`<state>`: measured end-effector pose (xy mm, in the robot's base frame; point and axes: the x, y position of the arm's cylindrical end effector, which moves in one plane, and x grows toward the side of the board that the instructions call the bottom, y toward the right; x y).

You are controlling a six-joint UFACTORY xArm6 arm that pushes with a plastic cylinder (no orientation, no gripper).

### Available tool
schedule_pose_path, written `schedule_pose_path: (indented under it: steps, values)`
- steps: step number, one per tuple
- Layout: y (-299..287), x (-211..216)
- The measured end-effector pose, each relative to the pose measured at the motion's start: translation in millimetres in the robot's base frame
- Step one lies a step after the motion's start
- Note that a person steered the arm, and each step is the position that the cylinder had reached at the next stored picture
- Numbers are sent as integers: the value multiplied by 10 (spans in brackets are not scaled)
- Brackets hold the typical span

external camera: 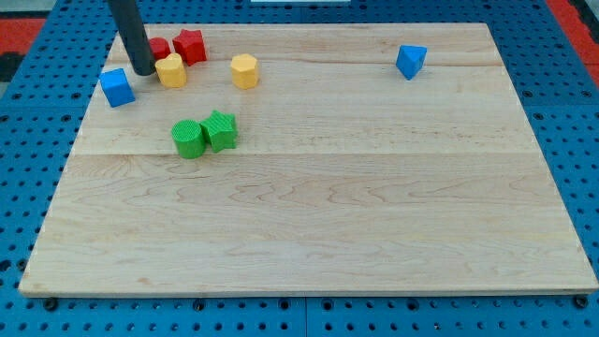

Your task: Slide the blue cube closer to the green star

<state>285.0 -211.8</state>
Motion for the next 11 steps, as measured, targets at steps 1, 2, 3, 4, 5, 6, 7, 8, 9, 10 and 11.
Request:
schedule_pose_path:
  steps: [1,2,3,4,5,6,7,8,9,10,11]
  values:
    - [828,21]
    - [962,29]
    - [804,192]
    - [762,170]
    - [529,28]
    - [54,33]
    - [-560,31]
    - [-775,151]
    - [-429,523]
    - [275,687]
    - [390,718]
